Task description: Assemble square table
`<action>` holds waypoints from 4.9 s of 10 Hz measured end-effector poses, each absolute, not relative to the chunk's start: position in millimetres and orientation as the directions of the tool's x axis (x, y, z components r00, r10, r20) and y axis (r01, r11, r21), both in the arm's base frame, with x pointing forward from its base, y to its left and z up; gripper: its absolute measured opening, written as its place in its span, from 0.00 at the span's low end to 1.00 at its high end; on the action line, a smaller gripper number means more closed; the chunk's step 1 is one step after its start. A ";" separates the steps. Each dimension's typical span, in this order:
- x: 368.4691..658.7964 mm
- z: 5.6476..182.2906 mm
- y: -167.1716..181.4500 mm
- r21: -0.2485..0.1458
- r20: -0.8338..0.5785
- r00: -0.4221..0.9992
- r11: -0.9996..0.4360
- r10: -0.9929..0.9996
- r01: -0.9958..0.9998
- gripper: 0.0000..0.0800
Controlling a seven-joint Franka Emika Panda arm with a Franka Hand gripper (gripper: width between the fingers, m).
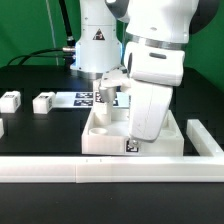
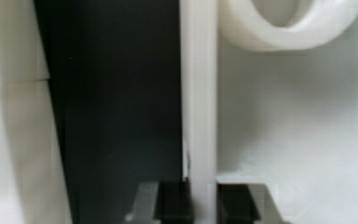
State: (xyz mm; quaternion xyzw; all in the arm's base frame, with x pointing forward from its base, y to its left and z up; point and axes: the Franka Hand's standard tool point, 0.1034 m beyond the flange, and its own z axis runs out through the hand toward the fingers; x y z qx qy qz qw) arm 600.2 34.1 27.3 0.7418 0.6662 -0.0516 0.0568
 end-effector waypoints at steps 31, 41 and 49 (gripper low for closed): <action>569.1 118.8 -25.0 0.109 -0.159 0.708 -0.700 0.688 0.706 0.81; 536.5 108.7 -96.6 0.078 -0.150 0.970 -0.976 0.189 0.202 0.81; 525.2 99.0 -127.0 0.066 -0.144 0.972 -0.978 0.187 0.198 0.81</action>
Offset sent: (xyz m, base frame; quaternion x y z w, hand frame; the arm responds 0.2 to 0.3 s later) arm 0.0329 0.0314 0.0041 0.0254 0.0230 -0.0001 0.9994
